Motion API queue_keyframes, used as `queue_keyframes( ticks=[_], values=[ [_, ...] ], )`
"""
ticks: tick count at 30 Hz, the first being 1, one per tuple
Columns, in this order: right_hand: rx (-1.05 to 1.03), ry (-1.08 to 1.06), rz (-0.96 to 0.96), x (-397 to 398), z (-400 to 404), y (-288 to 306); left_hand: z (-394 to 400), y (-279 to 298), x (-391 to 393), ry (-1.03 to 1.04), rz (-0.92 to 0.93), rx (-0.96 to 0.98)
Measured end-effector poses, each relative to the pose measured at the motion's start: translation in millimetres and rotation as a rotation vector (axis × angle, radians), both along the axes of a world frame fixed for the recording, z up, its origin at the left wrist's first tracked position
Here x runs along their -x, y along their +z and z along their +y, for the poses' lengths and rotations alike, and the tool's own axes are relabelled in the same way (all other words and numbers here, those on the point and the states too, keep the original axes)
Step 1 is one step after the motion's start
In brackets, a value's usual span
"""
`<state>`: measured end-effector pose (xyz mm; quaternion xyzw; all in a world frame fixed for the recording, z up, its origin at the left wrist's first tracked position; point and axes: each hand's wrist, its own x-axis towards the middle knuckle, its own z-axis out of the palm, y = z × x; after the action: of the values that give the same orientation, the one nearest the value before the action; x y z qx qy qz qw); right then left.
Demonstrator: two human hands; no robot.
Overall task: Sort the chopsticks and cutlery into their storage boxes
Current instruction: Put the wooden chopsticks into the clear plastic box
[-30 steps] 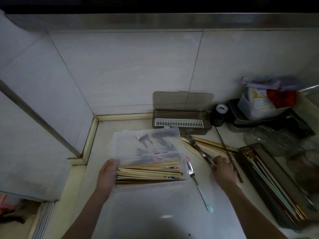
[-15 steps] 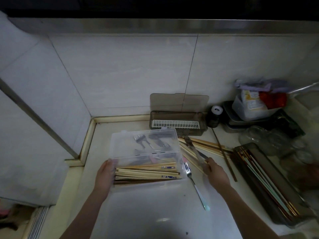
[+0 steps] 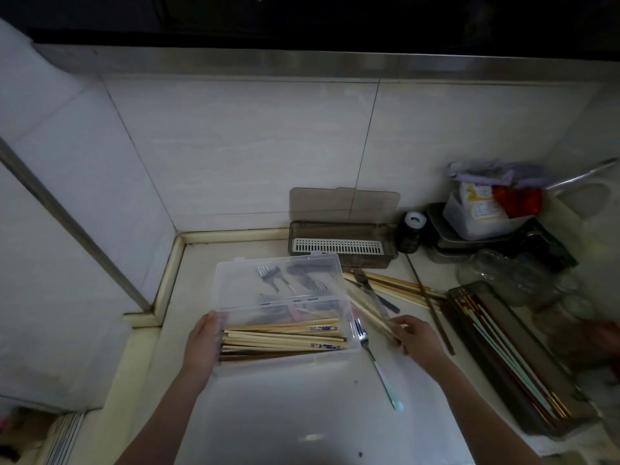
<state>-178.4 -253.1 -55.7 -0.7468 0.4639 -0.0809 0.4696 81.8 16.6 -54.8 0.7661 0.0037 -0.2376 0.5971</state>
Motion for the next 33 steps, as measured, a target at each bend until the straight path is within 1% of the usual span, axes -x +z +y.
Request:
queue_keyframes(
  ticks=[2,5,7,10,12,14,16,20,24,26,28,31,33],
  values=[
    [0.018,0.011,0.050,-4.0,1.4,0.9,0.2,-1.6,-0.7,0.002,0.013,0.004],
    [0.123,-0.040,0.124,-13.1,5.6,6.4,0.0,0.8,1.4,-0.004,0.021,0.024],
    [0.271,-0.026,0.217,-19.2,9.4,13.6,0.7,-0.7,0.5,-0.014,0.013,0.018],
    [0.531,0.070,0.375,-23.5,14.3,23.7,2.6,-7.0,-4.5,-0.031,-0.004,-0.027],
    [0.613,0.100,0.465,-26.1,15.1,29.4,2.6,-8.6,-5.0,-0.038,-0.003,-0.020],
    [0.635,0.111,0.530,-28.1,15.4,31.9,1.8,-6.0,-2.5,-0.034,-0.004,0.001],
    [0.614,0.069,0.496,-27.6,16.8,32.3,1.5,-3.7,-0.7,-0.040,-0.016,0.014],
    [0.553,-0.002,0.356,-21.3,20.2,30.8,2.5,-4.6,-0.5,-0.041,-0.033,0.011],
    [0.520,-0.120,0.333,-18.3,22.4,28.0,1.1,-8.9,-3.2,-0.029,-0.005,0.023],
    [0.496,-0.138,0.284,-17.4,24.8,24.6,1.1,-9.4,-3.7,-0.021,0.003,0.023],
    [0.479,-0.082,0.150,-17.1,31.5,23.9,1.4,-9.6,-3.2,-0.023,-0.007,0.017],
    [0.625,0.086,-0.036,-22.9,41.5,26.2,2.2,-9.8,-3.2,-0.020,-0.005,0.014],
    [0.690,0.206,-0.073,-30.4,46.6,24.9,2.2,-9.8,-3.6,-0.016,0.010,0.008]
  ],
)
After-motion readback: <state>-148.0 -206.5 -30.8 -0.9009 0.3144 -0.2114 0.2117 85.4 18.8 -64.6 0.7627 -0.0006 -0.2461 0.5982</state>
